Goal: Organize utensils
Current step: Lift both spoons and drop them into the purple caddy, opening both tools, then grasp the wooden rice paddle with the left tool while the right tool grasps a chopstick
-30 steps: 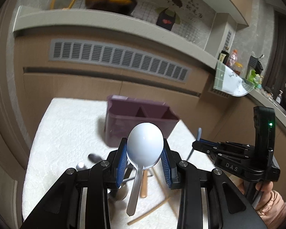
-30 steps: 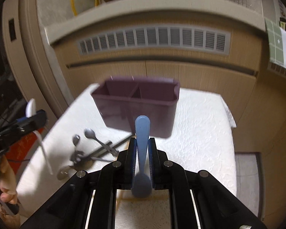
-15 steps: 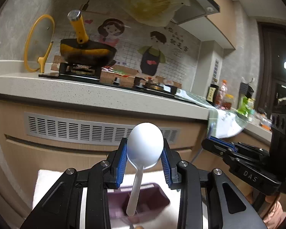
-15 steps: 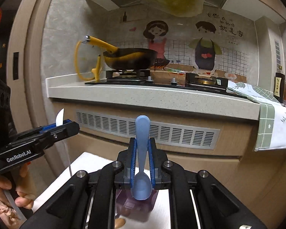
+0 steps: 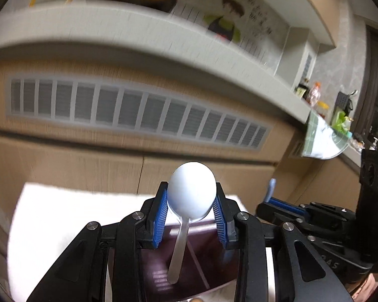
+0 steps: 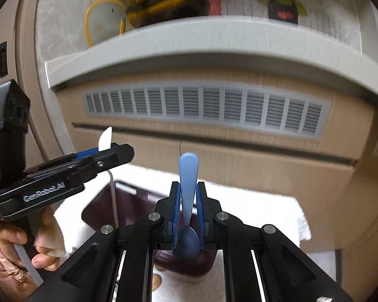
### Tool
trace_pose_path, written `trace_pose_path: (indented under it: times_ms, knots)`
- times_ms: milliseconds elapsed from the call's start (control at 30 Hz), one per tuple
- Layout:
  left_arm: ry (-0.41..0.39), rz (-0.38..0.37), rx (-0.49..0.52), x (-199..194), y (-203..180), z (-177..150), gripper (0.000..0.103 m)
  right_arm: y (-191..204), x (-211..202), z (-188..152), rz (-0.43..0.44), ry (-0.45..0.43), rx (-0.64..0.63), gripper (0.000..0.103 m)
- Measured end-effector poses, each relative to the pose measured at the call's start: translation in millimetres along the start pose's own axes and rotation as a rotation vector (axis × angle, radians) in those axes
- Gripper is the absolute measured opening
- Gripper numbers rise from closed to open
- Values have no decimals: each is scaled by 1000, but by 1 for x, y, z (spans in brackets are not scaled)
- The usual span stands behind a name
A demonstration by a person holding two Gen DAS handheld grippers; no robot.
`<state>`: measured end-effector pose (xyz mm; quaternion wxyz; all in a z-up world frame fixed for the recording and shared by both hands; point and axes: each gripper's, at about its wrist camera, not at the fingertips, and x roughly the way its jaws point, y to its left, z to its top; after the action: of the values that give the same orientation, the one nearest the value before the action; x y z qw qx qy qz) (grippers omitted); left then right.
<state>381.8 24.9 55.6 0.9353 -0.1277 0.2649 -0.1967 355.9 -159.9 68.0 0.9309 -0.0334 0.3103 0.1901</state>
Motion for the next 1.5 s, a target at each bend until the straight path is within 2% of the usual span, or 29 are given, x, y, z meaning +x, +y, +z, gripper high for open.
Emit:
trace_pose_path:
  times_ms: [100, 267, 300, 400, 433, 667, 733, 767, 900, 1000, 1033, 1067, 1100, 1133, 1267, 1433, 1500]
  knots:
    - [66, 6, -21, 13, 6, -14, 40, -3, 4, -10, 11, 21, -1, 33]
    - [91, 21, -28, -5, 8, -27, 44, 0, -16, -25, -5, 20, -52, 34]
    - [89, 26, -27, -13, 6, -30, 47, 2, -22, -29, 13, 32, -66, 36]
    - [86, 56, -15, -46, 3, -42, 55, 13, -33, -50, 116, 117, -117, 57]
    - [92, 71, -9, -56, 3, -48, 55, 17, -35, -57, 143, 142, -131, 58]
    - [171, 174, -16, -118, 10, -106, 57, 78, -54, -142, 325, 358, -348, 56]
    - [205, 201, -10, -133, 12, -127, 57, 97, -59, -163, 370, 405, -427, 37]
    - [220, 211, -7, -139, 14, -136, 58, 104, -59, -173, 385, 426, -465, 33]
    - [279, 234, -25, -155, 21, -164, 60, 125, -54, -200, 384, 482, -575, 32]
    - [303, 233, -59, -162, 29, -176, 60, 129, -46, -207, 355, 507, -614, 32]
    - [306, 232, -68, -163, 31, -178, 60, 128, -44, -208, 349, 510, -616, 29]
    - [309, 228, -73, -163, 31, -179, 60, 127, -43, -208, 355, 513, -603, 23]
    - [310, 224, -73, -163, 31, -179, 60, 127, -43, -206, 351, 517, -586, 11]
    - [311, 222, -69, -163, 30, -179, 60, 126, -43, -205, 334, 520, -572, 6]
    - [329, 198, -49, -157, 23, -180, 60, 99, -43, -191, 325, 513, -384, 5]
    - [375, 156, 9, -137, 3, -186, 60, 40, -46, -173, 294, 467, -96, 5]
    - [396, 116, 37, -125, -9, -183, 60, 19, -48, -169, 266, 455, -8, 5]
